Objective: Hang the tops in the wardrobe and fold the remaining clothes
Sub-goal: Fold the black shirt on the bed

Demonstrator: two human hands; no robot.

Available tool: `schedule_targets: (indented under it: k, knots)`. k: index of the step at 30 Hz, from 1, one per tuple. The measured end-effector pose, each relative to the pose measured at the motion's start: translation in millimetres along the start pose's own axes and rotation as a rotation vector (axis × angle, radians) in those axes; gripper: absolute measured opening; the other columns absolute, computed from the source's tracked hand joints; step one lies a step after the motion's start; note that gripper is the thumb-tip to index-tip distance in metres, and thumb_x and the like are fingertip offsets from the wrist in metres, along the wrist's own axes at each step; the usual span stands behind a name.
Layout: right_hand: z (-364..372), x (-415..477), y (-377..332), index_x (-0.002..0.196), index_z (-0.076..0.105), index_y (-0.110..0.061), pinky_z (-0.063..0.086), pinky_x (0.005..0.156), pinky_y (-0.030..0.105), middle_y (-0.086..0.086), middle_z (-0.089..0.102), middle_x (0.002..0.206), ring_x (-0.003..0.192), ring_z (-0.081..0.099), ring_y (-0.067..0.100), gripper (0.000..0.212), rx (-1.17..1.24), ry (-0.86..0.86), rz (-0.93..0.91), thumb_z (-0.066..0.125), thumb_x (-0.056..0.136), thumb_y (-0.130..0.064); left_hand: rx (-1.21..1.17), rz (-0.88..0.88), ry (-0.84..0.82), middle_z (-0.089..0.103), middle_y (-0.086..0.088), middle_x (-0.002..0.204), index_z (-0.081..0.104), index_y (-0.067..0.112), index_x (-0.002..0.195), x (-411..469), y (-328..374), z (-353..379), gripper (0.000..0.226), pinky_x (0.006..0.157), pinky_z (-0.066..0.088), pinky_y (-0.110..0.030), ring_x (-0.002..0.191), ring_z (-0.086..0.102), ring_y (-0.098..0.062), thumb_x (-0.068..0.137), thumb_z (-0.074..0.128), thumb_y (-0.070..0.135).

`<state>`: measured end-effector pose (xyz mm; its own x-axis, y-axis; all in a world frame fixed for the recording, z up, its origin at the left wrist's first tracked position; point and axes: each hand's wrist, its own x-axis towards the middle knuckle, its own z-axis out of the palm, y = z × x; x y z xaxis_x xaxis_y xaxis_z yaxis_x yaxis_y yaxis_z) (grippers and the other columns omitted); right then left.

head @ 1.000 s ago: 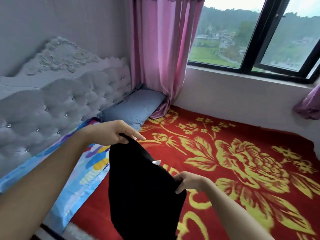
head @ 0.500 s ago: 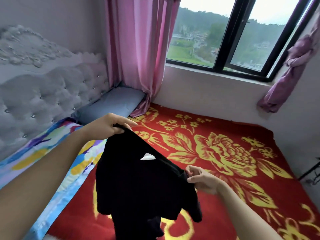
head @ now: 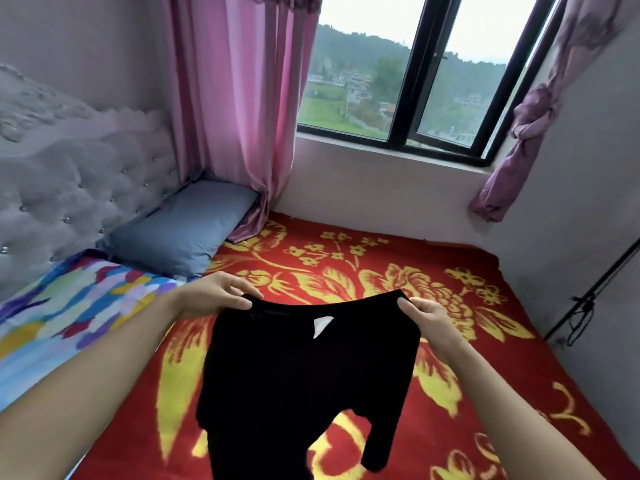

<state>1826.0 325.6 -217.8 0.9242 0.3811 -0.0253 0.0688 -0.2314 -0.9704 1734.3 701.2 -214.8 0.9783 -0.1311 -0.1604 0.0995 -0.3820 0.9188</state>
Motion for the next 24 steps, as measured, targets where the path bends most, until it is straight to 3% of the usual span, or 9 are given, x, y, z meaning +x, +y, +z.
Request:
schedule_targets:
  k: [3, 6, 8, 10, 13, 15, 19, 22, 24]
  knots:
    - [-3, 3, -25, 0.065, 0.068, -0.022, 0.038, 0.043, 0.018, -0.005, 0.057, 0.055, 0.046, 0.052, 0.008, 0.029, 0.02, 0.079, -0.095, 0.057, 0.086, -0.039, -0.353, -0.006, -0.238, 0.07, -0.012, 0.084, 0.066, 0.007, 0.11, 1, -3, 1, 0.057, 0.064, 0.054, -0.021, 0.072, 0.068, -0.016, 0.057, 0.086, 0.014]
    - [-9, 12, -58, 0.055, 0.064, -0.026, 0.034, 0.037, 0.014, -0.011, 0.052, 0.046, 0.037, 0.046, 0.002, 0.041, 0.054, 0.14, -0.168, 0.053, 0.094, -0.031, -0.117, 0.061, -0.442, 0.069, -0.003, 0.096, 0.059, 0.012, 0.121, 5, 3, 6, 0.055, 0.073, 0.051, -0.022, 0.086, 0.066, -0.013, 0.069, 0.073, -0.002]
    - [-12, 19, -80, 0.052, 0.064, -0.025, 0.035, 0.037, 0.013, -0.011, 0.051, 0.045, 0.037, 0.047, 0.002, 0.044, 0.074, 0.156, -0.203, 0.053, 0.095, -0.029, 0.078, 0.112, -0.486, 0.067, 0.009, 0.091, 0.067, 0.027, 0.107, 12, 3, 14, 0.045, 0.074, 0.048, -0.019, 0.087, 0.061, -0.008, 0.07, 0.073, 0.003]
    - [-12, 23, -100, 0.051, 0.062, -0.023, 0.035, 0.037, 0.014, -0.011, 0.05, 0.044, 0.038, 0.046, 0.003, 0.044, 0.057, 0.155, -0.24, 0.055, 0.093, -0.03, 0.061, 0.14, -0.343, 0.067, 0.009, 0.089, 0.071, 0.028, 0.098, 20, -5, 20, 0.034, 0.076, 0.046, -0.019, 0.086, 0.06, -0.006, 0.069, 0.074, 0.011]
    - [-18, 26, -120, 0.053, 0.064, -0.021, 0.036, 0.037, 0.013, -0.01, 0.052, 0.044, 0.038, 0.047, 0.003, 0.04, 0.019, 0.178, -0.28, 0.057, 0.092, -0.027, -0.179, 0.16, -0.013, 0.072, -0.008, 0.093, 0.073, 0.016, 0.094, 29, -22, 16, 0.033, 0.08, 0.048, -0.024, 0.087, 0.065, -0.017, 0.063, 0.082, 0.023]
    - [-27, 22, -125, 0.057, 0.064, -0.016, 0.037, 0.038, 0.013, -0.007, 0.053, 0.045, 0.038, 0.048, 0.005, 0.034, -0.023, 0.19, -0.264, 0.062, 0.089, -0.027, -0.174, 0.197, 0.089, 0.073, -0.01, 0.087, 0.074, 0.018, 0.085, 33, -24, 12, 0.028, 0.074, 0.05, -0.021, 0.08, 0.067, -0.018, 0.061, 0.085, 0.025]
    - [-53, 9, -122, 0.058, 0.066, -0.009, 0.039, 0.04, 0.015, -0.002, 0.054, 0.048, 0.04, 0.05, 0.008, 0.031, -0.157, 0.142, -0.148, 0.068, 0.081, -0.029, -0.198, 0.305, 0.286, 0.072, -0.002, 0.069, 0.073, 0.024, 0.075, 36, -11, 9, 0.015, 0.056, 0.046, -0.009, 0.061, 0.064, -0.004, 0.061, 0.075, 0.029]
    - [-74, -6, -107, 0.058, 0.065, -0.014, 0.04, 0.041, 0.015, -0.004, 0.054, 0.049, 0.041, 0.051, 0.006, 0.026, -0.267, -0.022, -0.073, 0.075, 0.072, -0.034, -0.272, 0.351, 0.362, 0.071, 0.003, 0.067, 0.072, 0.026, 0.076, 37, -1, 5, 0.012, 0.052, 0.045, -0.008, 0.057, 0.062, 0.0, 0.065, 0.074, 0.03]
    - [-83, -14, -89, 0.081, 0.072, -0.01, 0.052, 0.061, 0.021, 0.003, 0.068, 0.072, 0.064, 0.065, 0.013, 0.023, -0.286, -0.225, 0.036, 0.081, 0.067, -0.025, -0.215, 0.37, 0.373, 0.07, 0.01, 0.065, 0.072, 0.032, 0.077, 39, 3, 8, 0.011, 0.052, 0.043, -0.006, 0.057, 0.059, 0.004, 0.074, 0.071, 0.021]
